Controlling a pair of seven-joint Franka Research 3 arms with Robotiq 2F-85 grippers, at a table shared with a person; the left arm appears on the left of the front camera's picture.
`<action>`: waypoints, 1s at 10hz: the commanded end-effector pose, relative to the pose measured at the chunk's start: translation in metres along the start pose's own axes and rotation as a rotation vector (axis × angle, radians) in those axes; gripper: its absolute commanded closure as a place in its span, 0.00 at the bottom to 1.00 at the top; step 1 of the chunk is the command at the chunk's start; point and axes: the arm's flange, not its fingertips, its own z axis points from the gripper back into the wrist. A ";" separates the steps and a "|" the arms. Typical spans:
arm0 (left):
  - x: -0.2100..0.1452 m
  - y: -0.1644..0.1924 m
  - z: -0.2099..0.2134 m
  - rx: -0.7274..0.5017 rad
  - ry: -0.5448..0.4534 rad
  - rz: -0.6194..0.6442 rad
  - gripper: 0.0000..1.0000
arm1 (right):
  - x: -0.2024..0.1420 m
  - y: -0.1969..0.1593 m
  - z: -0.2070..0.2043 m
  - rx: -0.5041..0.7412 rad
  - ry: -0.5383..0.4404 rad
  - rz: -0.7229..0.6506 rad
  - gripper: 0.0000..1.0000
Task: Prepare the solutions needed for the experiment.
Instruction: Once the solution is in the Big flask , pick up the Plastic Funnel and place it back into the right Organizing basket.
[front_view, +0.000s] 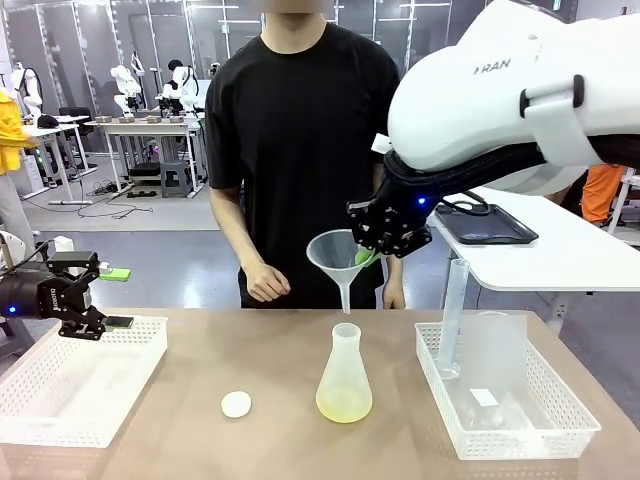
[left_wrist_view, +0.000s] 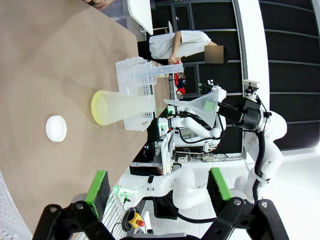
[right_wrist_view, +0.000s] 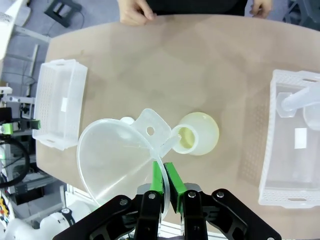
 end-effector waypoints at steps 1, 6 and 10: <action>0.002 -0.002 -0.001 -0.031 -0.012 -0.018 0.00 | -0.002 -0.027 0.020 -0.014 -0.058 -0.054 1.00; 0.002 -0.002 -0.001 -0.031 -0.012 -0.018 0.00 | -0.006 -0.116 0.066 0.000 -0.136 -0.270 1.00; 0.002 -0.002 -0.001 -0.031 -0.012 -0.018 0.00 | -0.021 -0.171 0.090 0.034 -0.180 -0.407 1.00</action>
